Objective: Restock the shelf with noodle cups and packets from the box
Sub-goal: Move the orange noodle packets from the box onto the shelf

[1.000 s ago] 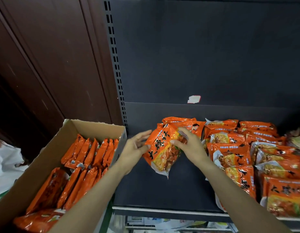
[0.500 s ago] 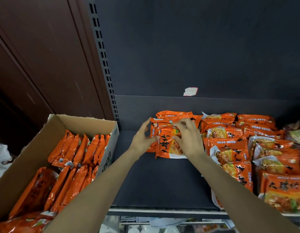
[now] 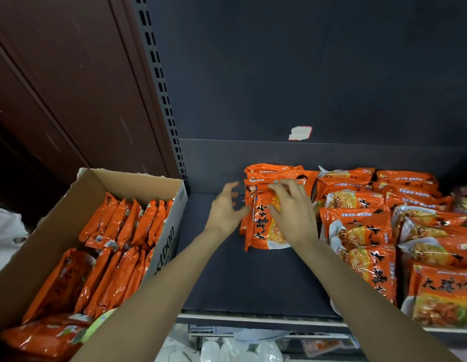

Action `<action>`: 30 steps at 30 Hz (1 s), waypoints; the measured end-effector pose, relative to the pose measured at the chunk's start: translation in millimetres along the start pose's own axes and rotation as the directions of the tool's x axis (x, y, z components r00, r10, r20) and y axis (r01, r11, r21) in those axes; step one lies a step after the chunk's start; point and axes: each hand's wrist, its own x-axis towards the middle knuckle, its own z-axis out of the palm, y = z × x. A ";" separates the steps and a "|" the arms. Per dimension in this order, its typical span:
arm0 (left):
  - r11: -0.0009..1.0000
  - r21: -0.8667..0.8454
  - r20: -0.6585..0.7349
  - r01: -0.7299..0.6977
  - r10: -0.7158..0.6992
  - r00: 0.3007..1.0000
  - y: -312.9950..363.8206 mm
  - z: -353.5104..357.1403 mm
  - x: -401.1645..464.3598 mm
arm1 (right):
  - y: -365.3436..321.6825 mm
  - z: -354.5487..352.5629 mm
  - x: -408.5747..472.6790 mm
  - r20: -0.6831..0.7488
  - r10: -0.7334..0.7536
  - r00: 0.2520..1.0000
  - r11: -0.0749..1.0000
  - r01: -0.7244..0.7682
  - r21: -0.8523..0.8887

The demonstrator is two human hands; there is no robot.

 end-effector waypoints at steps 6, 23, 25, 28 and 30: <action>0.943 0.279 -0.165 -0.182 0.234 0.958 0.1 -52.1 -44.6 | -50.9 -1.2 -13.3 0.061 -0.043 0.997 0.960 0.025 0.280; 0.920 0.387 -0.153 0.061 -0.001 0.988 -145.0 -264.5 -80.2 | -259.3 106.8 -0.7 0.364 -0.194 0.911 0.939 0.066 0.337; 0.915 0.394 -0.110 0.087 -0.047 0.993 -159.5 -274.3 -67.0 | -269.3 127.0 8.2 0.385 -0.155 0.910 0.957 0.040 0.289; 0.936 0.328 -0.087 0.129 -0.106 0.990 -174.3 -275.6 -48.1 | -278.0 153.5 19.5 0.429 -0.086 0.899 0.970 -0.023 0.242; 0.950 0.275 -0.103 0.146 -0.122 0.987 -184.0 -269.9 -36.6 | -279.6 170.4 23.1 0.458 -0.023 0.889 0.970 -0.092 0.226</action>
